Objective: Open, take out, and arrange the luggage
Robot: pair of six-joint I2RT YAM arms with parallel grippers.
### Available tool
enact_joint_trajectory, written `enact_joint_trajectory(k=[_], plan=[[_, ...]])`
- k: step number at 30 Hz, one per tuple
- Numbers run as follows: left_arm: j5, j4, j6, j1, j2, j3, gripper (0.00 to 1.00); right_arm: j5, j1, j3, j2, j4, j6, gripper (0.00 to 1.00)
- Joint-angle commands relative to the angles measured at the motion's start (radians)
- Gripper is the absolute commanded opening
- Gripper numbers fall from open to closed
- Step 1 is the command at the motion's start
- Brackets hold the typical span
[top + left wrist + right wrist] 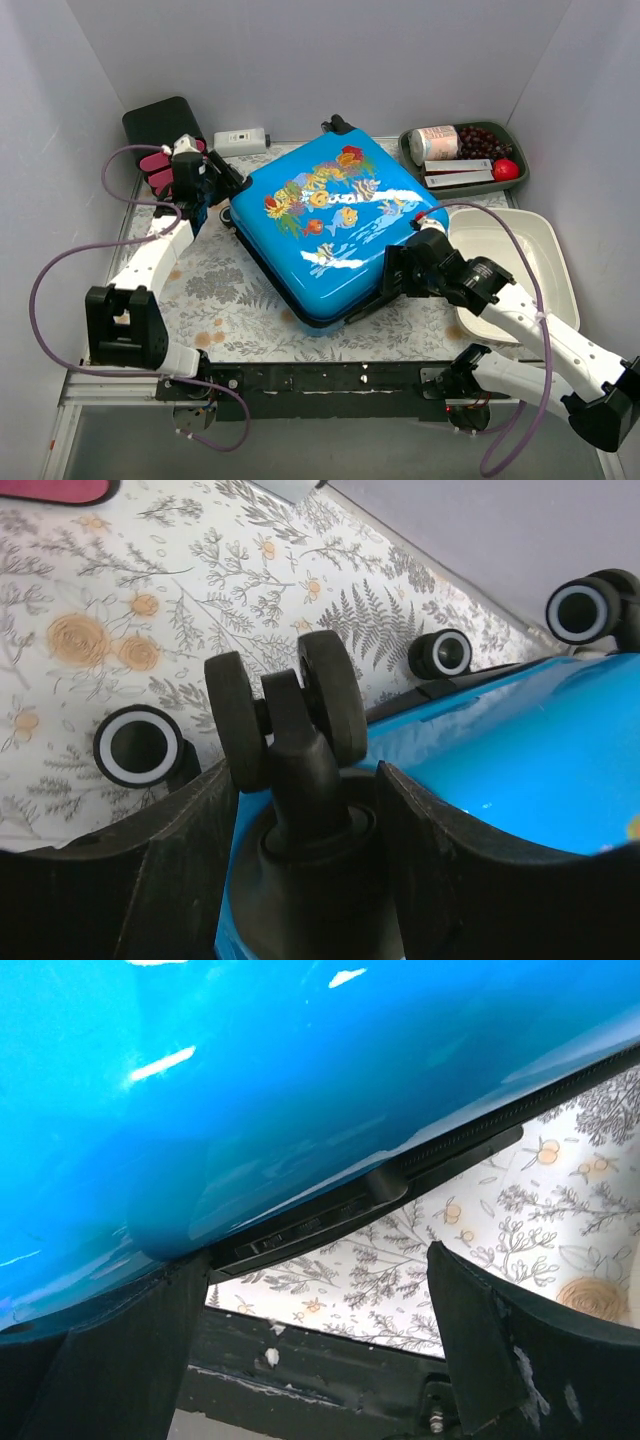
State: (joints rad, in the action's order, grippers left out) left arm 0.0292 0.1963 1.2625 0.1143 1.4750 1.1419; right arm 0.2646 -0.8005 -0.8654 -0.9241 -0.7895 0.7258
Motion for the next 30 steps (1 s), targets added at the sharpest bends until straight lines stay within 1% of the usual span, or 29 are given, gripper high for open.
enact_joint_trajectory(k=[1,2,3,5,6,8,9,10,12,13,15,18,19,20,22,23,24,25,26,27,28,30], plan=[[0.169,0.17,0.08,0.061,-0.219,-0.142,0.39,0.032,0.121,-0.018,-0.101,0.346,-0.13,0.97],[0.169,0.173,0.092,0.062,-0.252,-0.189,0.4,0.019,0.165,-0.021,-0.105,0.369,-0.161,0.97],[0.169,0.187,0.112,0.064,-0.289,-0.206,0.41,-0.023,0.187,-0.023,-0.119,0.43,-0.184,0.96],[0.176,0.224,0.12,0.067,-0.362,-0.244,0.42,-0.06,0.252,-0.036,-0.14,0.472,-0.204,0.96],[0.182,0.238,0.126,0.07,-0.38,-0.252,0.42,-0.112,0.273,-0.047,-0.174,0.492,-0.233,0.96],[0.239,0.253,0.143,0.082,-0.433,-0.293,0.41,-0.151,0.319,-0.075,-0.209,0.527,-0.261,0.95],[0.271,0.252,0.15,0.09,-0.452,-0.31,0.4,-0.175,0.329,-0.119,-0.247,0.529,-0.287,0.95],[0.282,0.252,0.176,0.116,-0.478,-0.326,0.4,-0.189,0.339,-0.144,-0.269,0.526,-0.305,0.95],[0.269,0.267,0.198,0.152,-0.554,-0.367,0.37,-0.217,0.357,-0.208,-0.326,0.518,-0.342,0.95],[0.256,0.281,0.231,0.188,-0.58,-0.373,0.36,-0.237,0.36,-0.222,-0.343,0.529,-0.362,0.95],[0.258,0.322,0.247,0.228,-0.651,-0.381,0.36,-0.255,0.369,-0.26,-0.387,0.539,-0.408,0.94],[0.267,0.353,0.259,0.248,-0.705,-0.378,0.43,-0.254,0.397,-0.332,-0.424,0.5,-0.414,0.94],[0.252,0.362,0.261,0.249,-0.713,-0.37,0.49,-0.249,0.417,-0.349,-0.424,0.48,-0.399,0.94],[0.236,0.376,0.244,0.249,-0.716,-0.36,0.73,-0.229,0.425,-0.36,-0.415,0.44,-0.393,0.95],[0.132,0.402,0.218,0.249,-0.703,-0.289,0.93,-0.196,0.438,-0.353,-0.389,0.424,-0.367,0.95],[0.08,0.438,0.195,0.249,-0.691,-0.253,0.98,-0.173,0.437,-0.339,-0.354,0.415,-0.359,0.96],[-0.007,0.46,0.187,0.249,-0.653,-0.216,0.98,-0.166,0.437,-0.325,-0.332,0.414,-0.347,0.96],[-0.061,0.48,0.184,0.249,-0.633,-0.139,0.98,-0.165,0.438,-0.284,-0.309,0.415,-0.338,0.96],[-0.096,0.508,0.175,0.249,-0.605,-0.107,0.98,-0.166,0.439,-0.258,-0.265,0.421,-0.307,0.97],[-0.183,0.515,0.161,0.249,-0.581,-0.078,0.98,-0.165,0.439,-0.233,-0.24,0.424,-0.286,0.97],[-0.222,0.519,0.152,0.248,-0.521,-0.014,0.98,-0.157,0.439,-0.2,-0.217,0.432,-0.263,0.97],[-0.294,0.517,0.112,0.242,-0.46,0.059,0.98,-0.133,0.439,-0.115,-0.164,0.453,-0.214,0.97]])
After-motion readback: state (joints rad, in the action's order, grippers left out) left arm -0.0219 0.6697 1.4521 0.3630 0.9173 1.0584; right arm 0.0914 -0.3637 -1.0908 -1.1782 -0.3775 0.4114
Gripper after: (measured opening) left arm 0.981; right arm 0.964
